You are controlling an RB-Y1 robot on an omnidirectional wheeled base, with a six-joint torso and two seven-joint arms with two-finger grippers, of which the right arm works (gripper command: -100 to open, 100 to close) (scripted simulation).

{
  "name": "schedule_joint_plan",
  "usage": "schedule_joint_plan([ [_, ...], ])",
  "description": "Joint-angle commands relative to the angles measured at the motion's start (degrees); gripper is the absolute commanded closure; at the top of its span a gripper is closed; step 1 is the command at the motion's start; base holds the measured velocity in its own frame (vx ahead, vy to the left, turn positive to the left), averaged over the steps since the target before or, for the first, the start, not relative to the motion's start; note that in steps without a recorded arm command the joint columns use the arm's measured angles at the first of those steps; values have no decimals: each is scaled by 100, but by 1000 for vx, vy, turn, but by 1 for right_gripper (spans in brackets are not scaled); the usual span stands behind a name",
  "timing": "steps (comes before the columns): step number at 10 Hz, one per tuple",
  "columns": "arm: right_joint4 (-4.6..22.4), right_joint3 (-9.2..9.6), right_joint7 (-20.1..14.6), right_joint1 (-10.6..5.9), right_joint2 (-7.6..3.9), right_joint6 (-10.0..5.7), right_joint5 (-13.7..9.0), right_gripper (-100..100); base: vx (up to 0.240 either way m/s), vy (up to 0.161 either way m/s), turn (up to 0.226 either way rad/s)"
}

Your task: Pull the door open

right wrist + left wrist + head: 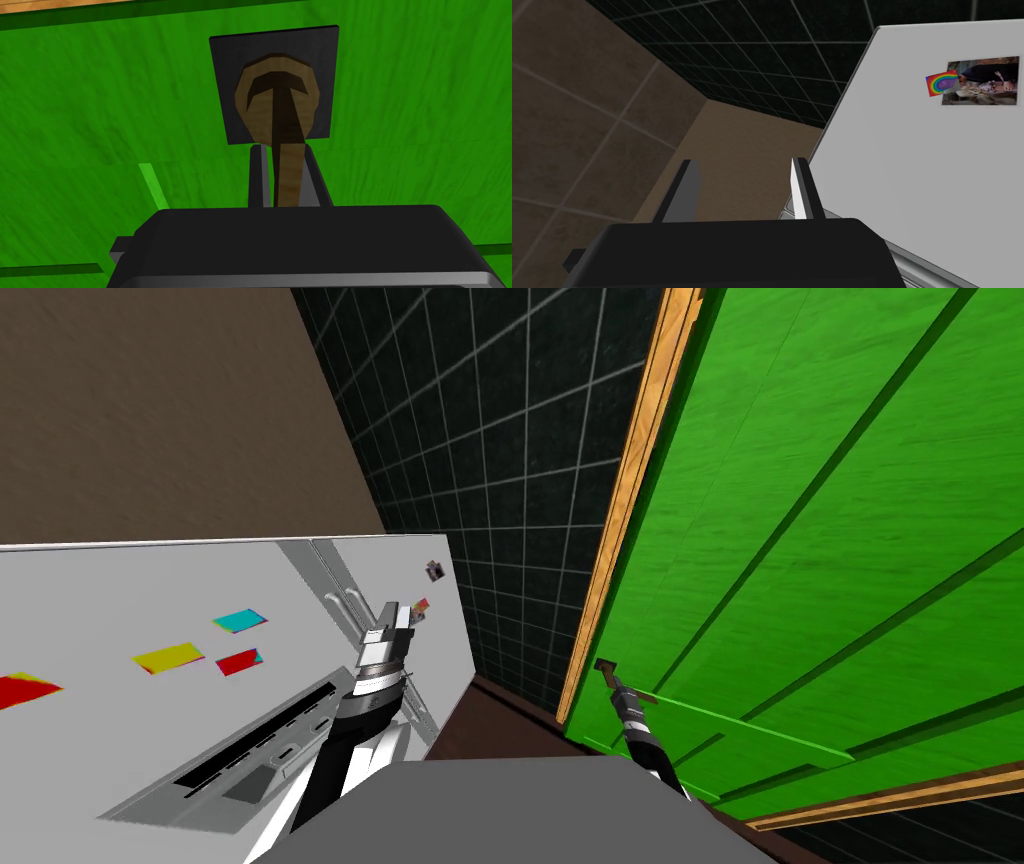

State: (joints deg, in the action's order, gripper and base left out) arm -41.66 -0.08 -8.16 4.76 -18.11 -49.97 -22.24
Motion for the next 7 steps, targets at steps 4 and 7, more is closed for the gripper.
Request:
schedule_joint_plan([
  [4, -121, 307, -309, 212, -221, -114, 125, 100, -228, -15, 114],
  [7, -140, 382, -367, 242, -256, -128, 157, 100, -179, -31, 77],
])
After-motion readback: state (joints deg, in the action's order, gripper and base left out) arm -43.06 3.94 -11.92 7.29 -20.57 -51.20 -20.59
